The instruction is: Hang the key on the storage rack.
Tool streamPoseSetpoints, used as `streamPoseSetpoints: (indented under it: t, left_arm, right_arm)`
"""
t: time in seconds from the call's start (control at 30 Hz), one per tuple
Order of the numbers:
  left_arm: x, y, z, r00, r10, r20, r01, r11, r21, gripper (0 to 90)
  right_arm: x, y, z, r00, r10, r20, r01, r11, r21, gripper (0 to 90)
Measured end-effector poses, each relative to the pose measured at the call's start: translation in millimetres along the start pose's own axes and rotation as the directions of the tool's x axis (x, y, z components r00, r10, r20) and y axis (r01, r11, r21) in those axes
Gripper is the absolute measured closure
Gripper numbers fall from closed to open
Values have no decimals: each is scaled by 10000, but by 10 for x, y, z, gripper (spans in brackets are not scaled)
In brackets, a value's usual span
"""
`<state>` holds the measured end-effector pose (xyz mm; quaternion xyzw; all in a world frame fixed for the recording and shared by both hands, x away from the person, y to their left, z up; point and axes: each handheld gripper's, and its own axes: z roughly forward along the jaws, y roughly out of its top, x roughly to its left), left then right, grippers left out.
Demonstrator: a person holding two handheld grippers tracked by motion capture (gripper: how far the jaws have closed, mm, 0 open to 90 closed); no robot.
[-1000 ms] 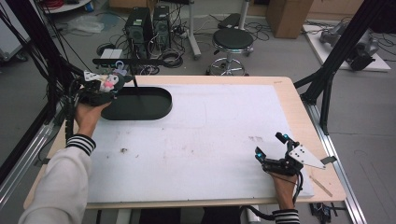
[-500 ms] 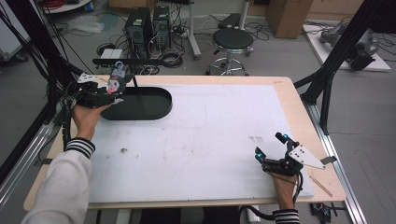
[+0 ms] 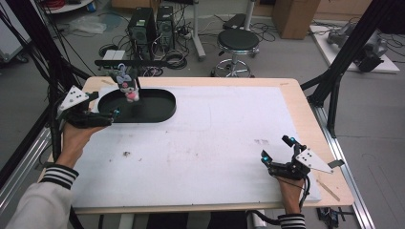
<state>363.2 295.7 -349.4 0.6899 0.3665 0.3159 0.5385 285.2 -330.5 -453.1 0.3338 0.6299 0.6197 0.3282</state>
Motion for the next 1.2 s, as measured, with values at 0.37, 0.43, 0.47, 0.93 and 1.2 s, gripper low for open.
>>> streamPoseSetpoints:
  t: [0.37, 0.43, 0.47, 0.93, 1.2]
  left_arm:
    - [-407, -465, -335, 9916, 31, 1296, 93, 9955, -948, 17]
    - [-440, -567, -388, 9889, -217, 1467, 386, 9929, -1129, 17]
    - [-456, -619, -410, 9876, -330, 1533, 524, 9909, -1238, 17]
    - [-653, -1133, -470, 9917, -360, 1232, 599, 9787, -1963, 17]
    - [-662, -1156, -500, 9935, -367, 1074, 614, 9699, -2358, 18]
  right_arm:
    - [8, 0, 2, 10000, -11, 27, 11, 10000, 27, 4]
    - [8, 0, 1, 10000, -9, 31, 9, 10000, 27, 4]
    - [8, 0, 3, 10000, -44, 27, 44, 10000, 12, 4]
    - [13, 1, 5, 9999, -127, 9, 127, 9999, 32, 4]
    - [17, 3, 13, 9997, -230, 13, 230, 9997, 93, 4]
